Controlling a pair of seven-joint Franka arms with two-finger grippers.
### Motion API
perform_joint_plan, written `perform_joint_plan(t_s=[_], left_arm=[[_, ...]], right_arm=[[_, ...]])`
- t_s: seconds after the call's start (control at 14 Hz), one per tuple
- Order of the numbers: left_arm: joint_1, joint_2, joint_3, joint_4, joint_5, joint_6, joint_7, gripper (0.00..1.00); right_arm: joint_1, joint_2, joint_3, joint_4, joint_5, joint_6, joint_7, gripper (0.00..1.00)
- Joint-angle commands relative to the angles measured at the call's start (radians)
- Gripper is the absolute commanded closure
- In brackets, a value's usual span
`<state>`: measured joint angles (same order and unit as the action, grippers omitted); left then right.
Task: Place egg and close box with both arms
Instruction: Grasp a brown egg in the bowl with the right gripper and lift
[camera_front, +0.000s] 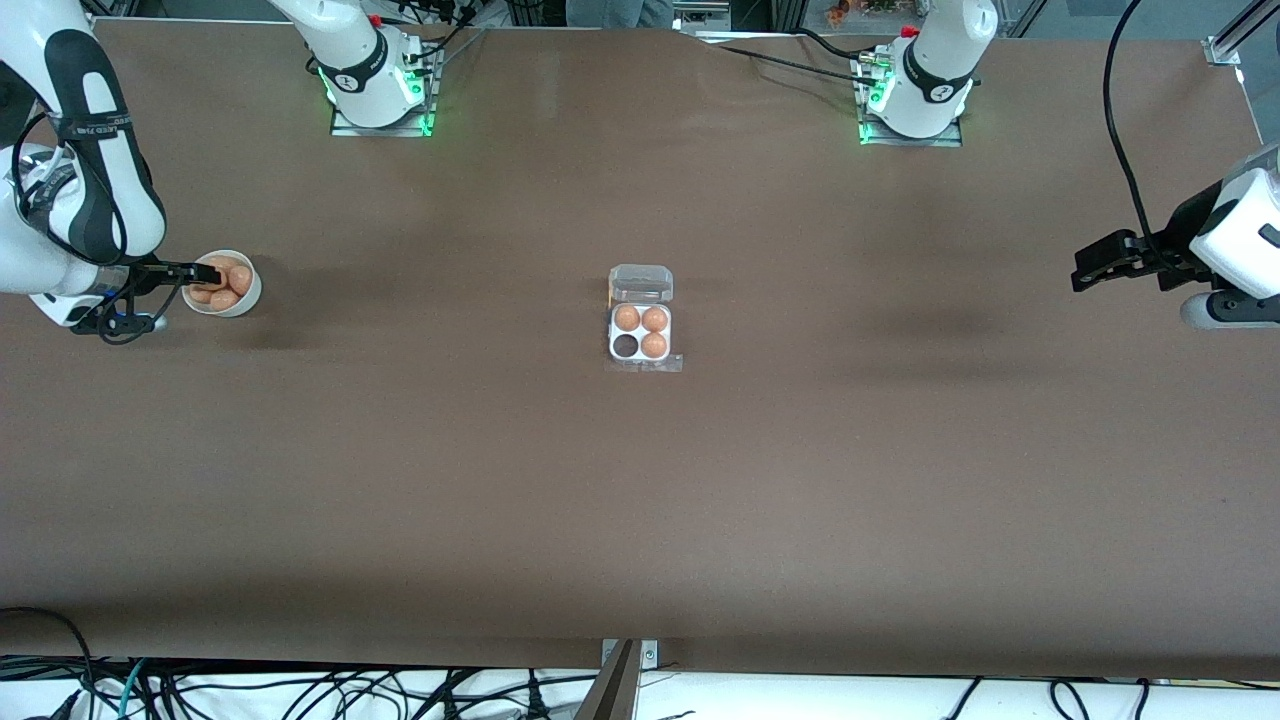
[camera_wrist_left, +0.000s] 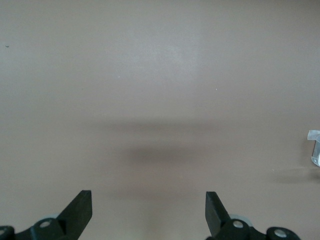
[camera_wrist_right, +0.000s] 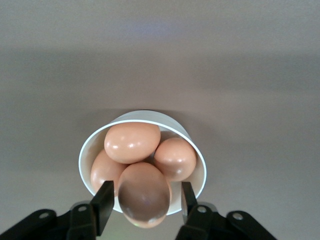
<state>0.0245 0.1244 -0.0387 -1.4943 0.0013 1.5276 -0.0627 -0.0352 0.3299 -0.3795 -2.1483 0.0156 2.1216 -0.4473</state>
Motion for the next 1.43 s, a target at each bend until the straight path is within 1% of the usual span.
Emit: perform_joint_plan(t_s=[0.0,0.14,0.29,0.43,0.5,0.57,0.79,1.0,1.14,1.36], left_arm=[[0.005,-0.011,0.000,-0.012,-0.001,0.003,0.018,0.00],[0.005,-0.011,0.000,-0.012,-0.001,0.003,0.018,0.00],[0.005,-0.011,0.000,-0.012,-0.001,0.003,0.018,0.00],[0.005,-0.011,0.000,-0.012,-0.001,0.003,0.018,0.00],[0.005,-0.011,0.000,-0.012,-0.001,0.003,0.018,0.00],[0.005,-0.011,0.000,-0.012,-0.001,0.003,0.018,0.00],[0.005,-0.011,0.000,-0.012,-0.001,0.003,0.018,0.00],[0.005,-0.011,0.000,-0.012,-0.001,0.003,0.018,0.00],[0.005,-0.011,0.000,-0.012,-0.001,0.002,0.018,0.00],[0.005,-0.011,0.000,-0.012,-0.001,-0.003,0.018,0.00]], right_arm=[[0.000,-0.026,-0.004,-0.027,0.018,0.001,-0.024,0.41],[0.000,-0.023,-0.004,-0.027,0.018,0.001,-0.025,0.46],[0.000,-0.020,-0.004,-0.025,0.020,0.001,-0.024,0.47],[0.000,-0.019,-0.004,-0.025,0.021,0.001,-0.022,0.52],[0.000,-0.019,-0.004,-0.025,0.033,0.000,-0.022,0.54],[0.000,-0.019,-0.004,-0.025,0.047,-0.003,-0.024,0.57],[0.001,-0.019,-0.002,-0.018,0.052,-0.011,-0.021,0.60],[0.001,-0.022,0.002,0.002,0.055,-0.046,-0.018,0.61],[0.004,-0.022,0.005,0.027,0.055,-0.064,-0.014,0.62],[0.009,-0.022,0.007,0.083,0.055,-0.143,-0.008,0.62]])
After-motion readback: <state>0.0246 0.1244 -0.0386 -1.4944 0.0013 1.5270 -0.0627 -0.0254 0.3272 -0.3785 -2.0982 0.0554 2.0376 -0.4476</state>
